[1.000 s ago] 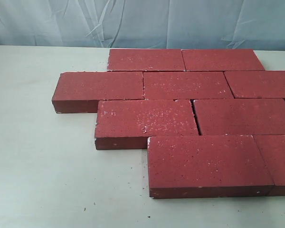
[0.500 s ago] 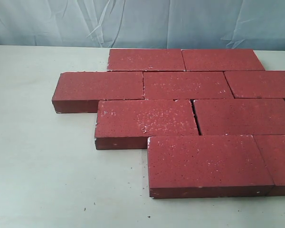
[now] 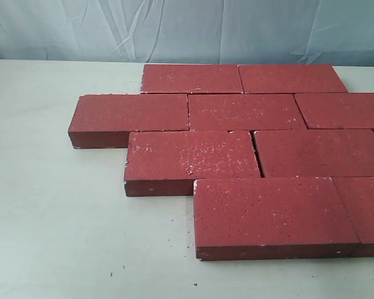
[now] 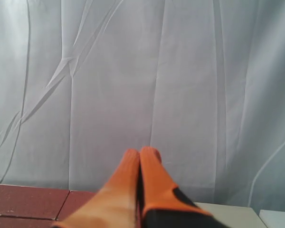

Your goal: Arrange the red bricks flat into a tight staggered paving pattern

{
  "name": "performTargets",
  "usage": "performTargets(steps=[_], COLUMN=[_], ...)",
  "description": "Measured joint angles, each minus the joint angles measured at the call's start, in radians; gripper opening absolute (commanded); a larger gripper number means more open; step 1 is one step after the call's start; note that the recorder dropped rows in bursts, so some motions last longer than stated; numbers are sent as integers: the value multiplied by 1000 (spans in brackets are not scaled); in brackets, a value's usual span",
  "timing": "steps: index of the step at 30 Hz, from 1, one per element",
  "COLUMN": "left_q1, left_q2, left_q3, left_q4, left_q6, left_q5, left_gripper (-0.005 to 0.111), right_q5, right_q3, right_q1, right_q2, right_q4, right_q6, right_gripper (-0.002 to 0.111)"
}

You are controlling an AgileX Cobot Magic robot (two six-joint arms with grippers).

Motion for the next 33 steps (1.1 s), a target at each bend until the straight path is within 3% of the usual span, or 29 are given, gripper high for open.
performTargets(steps=[21,26,33], left_q1=[0,0,0], left_q2=[0,-20,-86], left_q3=[4,67,186], left_q4=[66,197,223], left_q6=[1,1,1], left_q5=[-28,-78,-160], left_gripper=[0,0,0], right_q5=[8,8,8], right_q3=[8,8,8], right_q1=[0,0,0], right_q2=[0,0,0], right_q4=[8,8,8], right_q6=[0,0,0], right_gripper=[-1,-1,-1])
